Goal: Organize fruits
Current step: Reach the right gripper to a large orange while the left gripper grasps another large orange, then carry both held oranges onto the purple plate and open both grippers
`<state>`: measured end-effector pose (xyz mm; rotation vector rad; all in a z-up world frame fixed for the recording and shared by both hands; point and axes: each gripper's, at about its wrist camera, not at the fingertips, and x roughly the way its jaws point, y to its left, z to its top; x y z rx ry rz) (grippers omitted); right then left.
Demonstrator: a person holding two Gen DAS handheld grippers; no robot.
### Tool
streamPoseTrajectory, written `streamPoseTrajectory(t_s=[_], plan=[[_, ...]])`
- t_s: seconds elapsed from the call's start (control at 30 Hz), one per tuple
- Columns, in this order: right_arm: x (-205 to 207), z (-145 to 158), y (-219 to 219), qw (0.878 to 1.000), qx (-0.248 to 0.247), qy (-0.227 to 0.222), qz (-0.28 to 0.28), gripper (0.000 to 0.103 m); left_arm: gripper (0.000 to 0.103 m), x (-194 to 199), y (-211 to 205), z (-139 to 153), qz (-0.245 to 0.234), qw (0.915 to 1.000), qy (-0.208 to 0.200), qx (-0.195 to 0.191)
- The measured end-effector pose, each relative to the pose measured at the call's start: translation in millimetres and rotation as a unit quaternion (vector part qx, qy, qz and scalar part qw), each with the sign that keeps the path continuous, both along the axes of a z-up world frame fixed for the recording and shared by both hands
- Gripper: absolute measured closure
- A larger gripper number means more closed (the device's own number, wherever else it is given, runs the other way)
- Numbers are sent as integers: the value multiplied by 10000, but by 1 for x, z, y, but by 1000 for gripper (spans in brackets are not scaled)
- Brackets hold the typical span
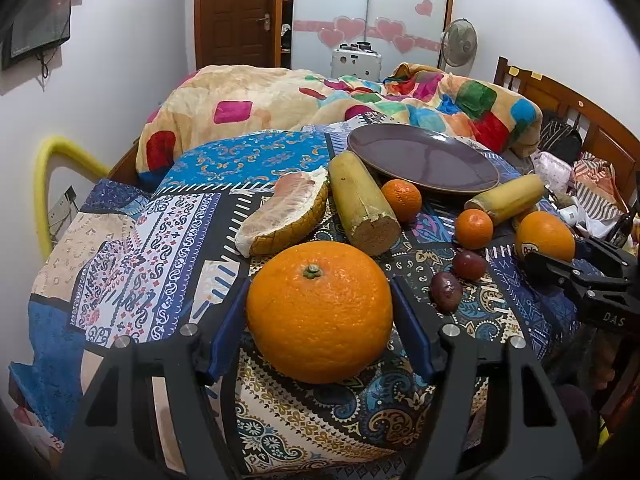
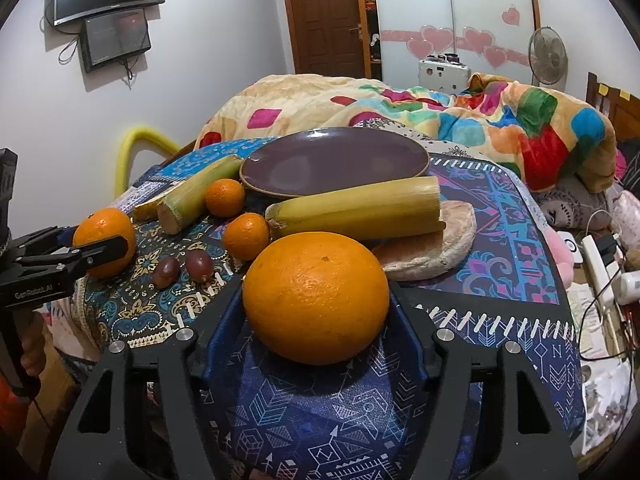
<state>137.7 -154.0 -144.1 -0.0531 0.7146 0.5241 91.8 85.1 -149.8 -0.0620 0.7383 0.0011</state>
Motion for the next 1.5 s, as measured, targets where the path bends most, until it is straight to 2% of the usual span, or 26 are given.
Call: streamPoseTrajectory(t_s=[0.37, 0.77, 1.0, 1.2, 1.5], plan=[[-3, 8, -5, 10000, 27, 13, -6, 39, 35, -1, -4, 10, -69, 10000, 19, -65], [-2, 51, -18, 9980, 85, -609, -162, 39, 35, 10, -24, 61, -282, 9979, -576, 118], [12, 77, -23, 9940, 132, -1042, -309, 39, 35, 32, -37, 79, -437, 9958, -805, 91], [30, 87, -18, 9911, 34, -1281, -372, 39, 35, 63, -42, 88, -459, 9950, -889, 74], [69, 85, -13, 9914, -44, -1252, -366, 39, 35, 114, -48, 86, -393, 9958, -806, 180]])
